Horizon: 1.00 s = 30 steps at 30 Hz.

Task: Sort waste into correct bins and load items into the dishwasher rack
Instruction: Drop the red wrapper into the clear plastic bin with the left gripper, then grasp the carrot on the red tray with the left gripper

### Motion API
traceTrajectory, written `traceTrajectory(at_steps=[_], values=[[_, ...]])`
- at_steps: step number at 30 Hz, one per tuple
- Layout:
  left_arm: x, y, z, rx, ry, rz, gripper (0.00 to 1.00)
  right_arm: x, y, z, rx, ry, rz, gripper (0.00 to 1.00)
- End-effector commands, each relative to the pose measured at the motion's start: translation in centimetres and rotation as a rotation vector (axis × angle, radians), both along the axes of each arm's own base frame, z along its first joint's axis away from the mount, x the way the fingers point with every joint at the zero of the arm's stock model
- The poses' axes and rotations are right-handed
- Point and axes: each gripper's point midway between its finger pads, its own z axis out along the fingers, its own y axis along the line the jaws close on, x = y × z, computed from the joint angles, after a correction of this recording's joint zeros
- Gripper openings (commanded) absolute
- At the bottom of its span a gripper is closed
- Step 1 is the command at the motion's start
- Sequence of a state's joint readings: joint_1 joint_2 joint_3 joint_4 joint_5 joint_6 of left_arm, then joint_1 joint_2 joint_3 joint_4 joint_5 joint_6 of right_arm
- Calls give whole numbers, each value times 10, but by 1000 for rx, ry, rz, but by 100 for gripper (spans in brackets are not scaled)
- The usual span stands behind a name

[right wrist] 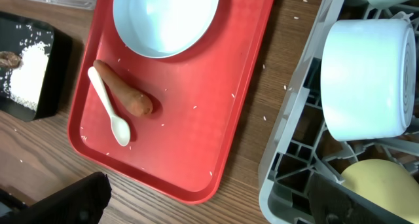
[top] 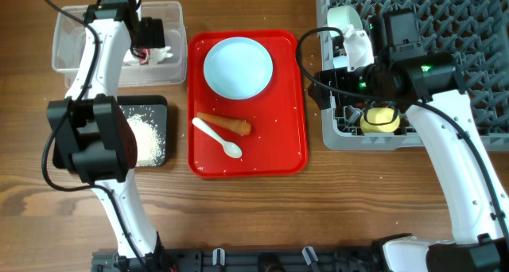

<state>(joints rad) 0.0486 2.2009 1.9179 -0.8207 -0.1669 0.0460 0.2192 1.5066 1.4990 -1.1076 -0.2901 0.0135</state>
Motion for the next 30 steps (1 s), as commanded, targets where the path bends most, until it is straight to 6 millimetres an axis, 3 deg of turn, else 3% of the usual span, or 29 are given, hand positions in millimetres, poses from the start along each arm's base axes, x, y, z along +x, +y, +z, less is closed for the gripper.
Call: traceTrajectory(at_steps=[1,5,7,9,11,15,17,21,23,30], values=[[-5,-22,40,-21,-58,-35,100,4,-3,3,-12,-14,2,100],[-36,-52,73,-37,-28,-69,85,5,-3,3,-16,-15,0,100],[-60,-72,73,-80,43,-61,85,5,-3,3,-16,-17,1,100],[-88,-104,59,-177,157,-60,85,5,-3,3,-16,-16,1,100],[-113,-124,43,-231,256,-7,100,4,-3,3,-20,-18,9,100],[-169,-154,4,-228,449,129,100,3,-4,2,-26,-18,20,99],[-179,-177,-15,-233,455,140,97,3,-4,2,-25,-18,20,100],[-187,-212,-46,-272,416,183,70,3,-4,2,-25,-17,20,100],[-183,-224,-53,-321,400,165,63,4,-3,2,-24,-21,20,100],[-191,-225,-78,-347,407,164,58,4,-3,2,-24,-21,20,100]])
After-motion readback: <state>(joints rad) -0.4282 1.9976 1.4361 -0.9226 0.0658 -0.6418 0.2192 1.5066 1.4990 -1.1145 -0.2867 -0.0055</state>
